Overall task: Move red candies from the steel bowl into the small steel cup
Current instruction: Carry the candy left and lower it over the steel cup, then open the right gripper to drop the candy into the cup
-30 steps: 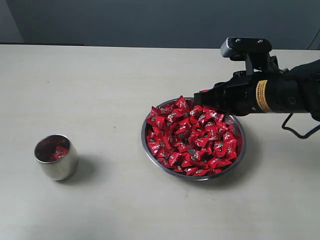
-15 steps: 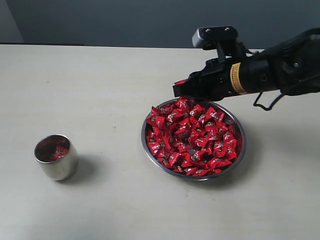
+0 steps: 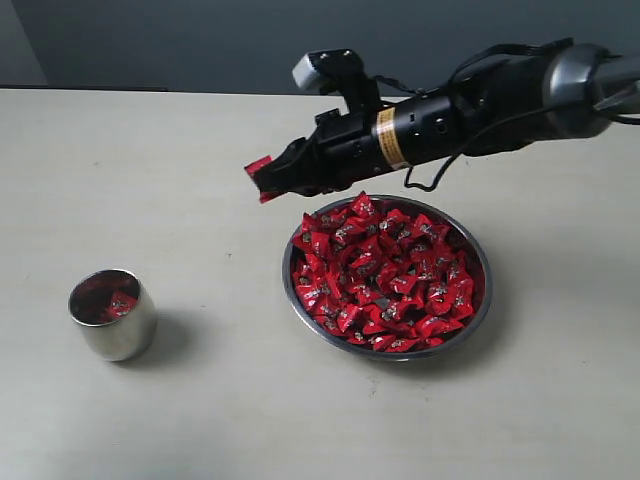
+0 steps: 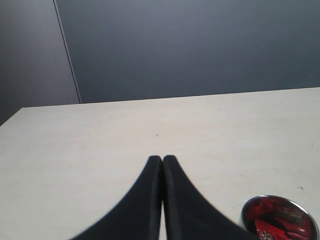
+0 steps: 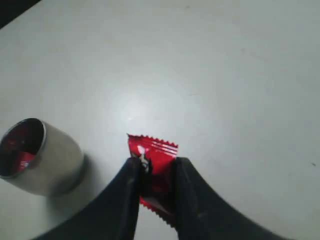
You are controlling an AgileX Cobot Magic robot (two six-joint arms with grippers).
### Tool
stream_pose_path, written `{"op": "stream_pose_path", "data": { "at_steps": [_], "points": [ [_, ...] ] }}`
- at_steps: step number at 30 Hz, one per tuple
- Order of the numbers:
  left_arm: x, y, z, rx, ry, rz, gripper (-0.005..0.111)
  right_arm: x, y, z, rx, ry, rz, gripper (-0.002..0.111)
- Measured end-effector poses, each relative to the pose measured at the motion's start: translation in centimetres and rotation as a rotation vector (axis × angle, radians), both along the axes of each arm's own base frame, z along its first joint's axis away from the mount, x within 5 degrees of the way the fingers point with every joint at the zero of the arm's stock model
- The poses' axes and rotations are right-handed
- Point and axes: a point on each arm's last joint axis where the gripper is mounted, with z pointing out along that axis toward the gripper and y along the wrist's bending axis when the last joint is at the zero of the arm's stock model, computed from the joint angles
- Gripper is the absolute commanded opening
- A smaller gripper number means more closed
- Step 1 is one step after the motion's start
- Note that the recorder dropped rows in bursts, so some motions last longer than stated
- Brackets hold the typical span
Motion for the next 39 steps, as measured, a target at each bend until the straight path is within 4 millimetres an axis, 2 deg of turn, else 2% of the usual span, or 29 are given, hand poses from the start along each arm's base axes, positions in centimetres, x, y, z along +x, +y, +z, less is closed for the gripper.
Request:
{"op": "stream_pose_path", "data": {
  "at_steps": [7, 8, 10, 14, 19, 25, 33, 39],
  "points": [
    [0.0, 0.0, 0.0, 0.000, 0.000, 0.000, 0.000, -2.3, 5.7, -0.7, 0.025, -0.018, 0.152, 0.020],
    [0.0, 0.0, 0.0, 0.000, 0.000, 0.000, 0.000, -3.3, 7.1, -0.8, 0.030, -0.023, 0.192, 0.020],
    [0.0, 0.0, 0.0, 0.000, 0.000, 0.000, 0.000, -4.6, 8.8, -0.8, 0.037, -0.030, 0.237, 0.020],
    [0.0, 0.0, 0.0, 0.000, 0.000, 0.000, 0.000, -6.1, 10.9, -0.3, 0.056, -0.049, 0.287, 0.020],
    [0.0, 0.0, 0.0, 0.000, 0.000, 0.000, 0.000, -7.5, 12.3, -0.8, 0.039, -0.041, 0.335, 0.020],
    [0.0, 0.0, 0.0, 0.000, 0.000, 0.000, 0.000, -9.1, 12.9, -1.0, 0.006, -0.047, 0.388, 0.020],
    [0.0, 0.0, 0.0, 0.000, 0.000, 0.000, 0.000, -8.6, 13.0, -2.2, -0.033, -0.055, 0.349, 0.020],
    [0.0, 0.0, 0.0, 0.000, 0.000, 0.000, 0.000, -8.4, 13.0, -2.3, -0.039, -0.067, 0.331, 0.020]
  ]
}}
